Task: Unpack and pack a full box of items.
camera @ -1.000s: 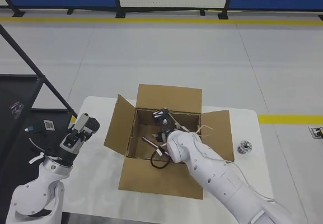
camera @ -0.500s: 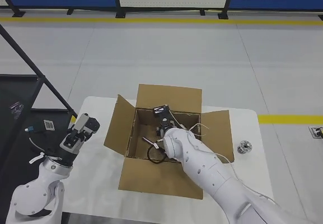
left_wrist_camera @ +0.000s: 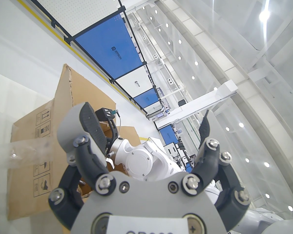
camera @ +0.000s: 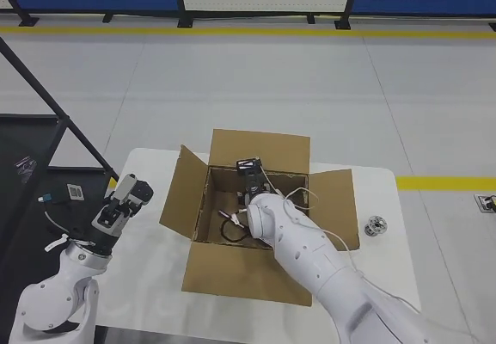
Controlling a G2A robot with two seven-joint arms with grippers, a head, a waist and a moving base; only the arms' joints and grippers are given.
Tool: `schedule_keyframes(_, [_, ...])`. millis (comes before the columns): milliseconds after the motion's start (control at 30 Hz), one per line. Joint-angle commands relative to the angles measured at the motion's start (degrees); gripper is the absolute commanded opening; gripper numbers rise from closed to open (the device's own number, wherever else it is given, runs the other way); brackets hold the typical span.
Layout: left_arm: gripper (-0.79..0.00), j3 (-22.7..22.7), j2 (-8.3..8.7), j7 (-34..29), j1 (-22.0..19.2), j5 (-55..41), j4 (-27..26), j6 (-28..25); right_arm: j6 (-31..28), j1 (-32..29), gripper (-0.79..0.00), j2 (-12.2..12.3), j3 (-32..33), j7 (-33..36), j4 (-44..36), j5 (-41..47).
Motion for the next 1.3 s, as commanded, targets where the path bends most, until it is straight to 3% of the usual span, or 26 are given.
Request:
schedule_keyframes(0, [0.000,0.00,0.00,0.00,0.00,0.00,0.00,0.00,-0.27,0.22,-0.437,-0.41,0.20,-0.48,1.02,0.25])
schedule_keyframes(67, [0.000,0.00,0.00,0.00,0.00,0.00,0.00,0.00,-0.56,0.43,-0.542,-0.71,0.46,-0.87,1.87,0.54])
schedule_keyframes(167, [0.000,0.00,0.00,0.00,0.00,0.00,0.00,0.00,-1.31,0.81,-0.760,-1.21,0.99,-1.62,3.51,1.05])
schedule_keyframes(200, [0.000,0.00,0.00,0.00,0.00,0.00,0.00,0.00,-1.51,0.95,-0.785,-1.32,1.15,-1.89,4.00,1.15])
schedule_keyframes(533, [0.000,0.00,0.00,0.00,0.00,0.00,0.00,0.00,-8.59,2.33,-0.785,-1.39,3.00,-1.54,6.13,2.11])
schedule_keyframes(833, [0.000,0.00,0.00,0.00,0.00,0.00,0.00,0.00,-15.06,2.48,-0.785,0.99,5.07,0.61,1.82,0.01])
schedule_keyframes(1067, [0.000,0.00,0.00,0.00,0.00,0.00,0.00,0.00,-13.71,-2.41,-0.785,5.33,9.14,6.53,-11.23,-3.79])
schedule_keyframes(1267, [0.000,0.00,0.00,0.00,0.00,0.00,0.00,0.00,-11.64,-13.18,-0.785,10.66,16.36,14.71,-34.18,-10.94])
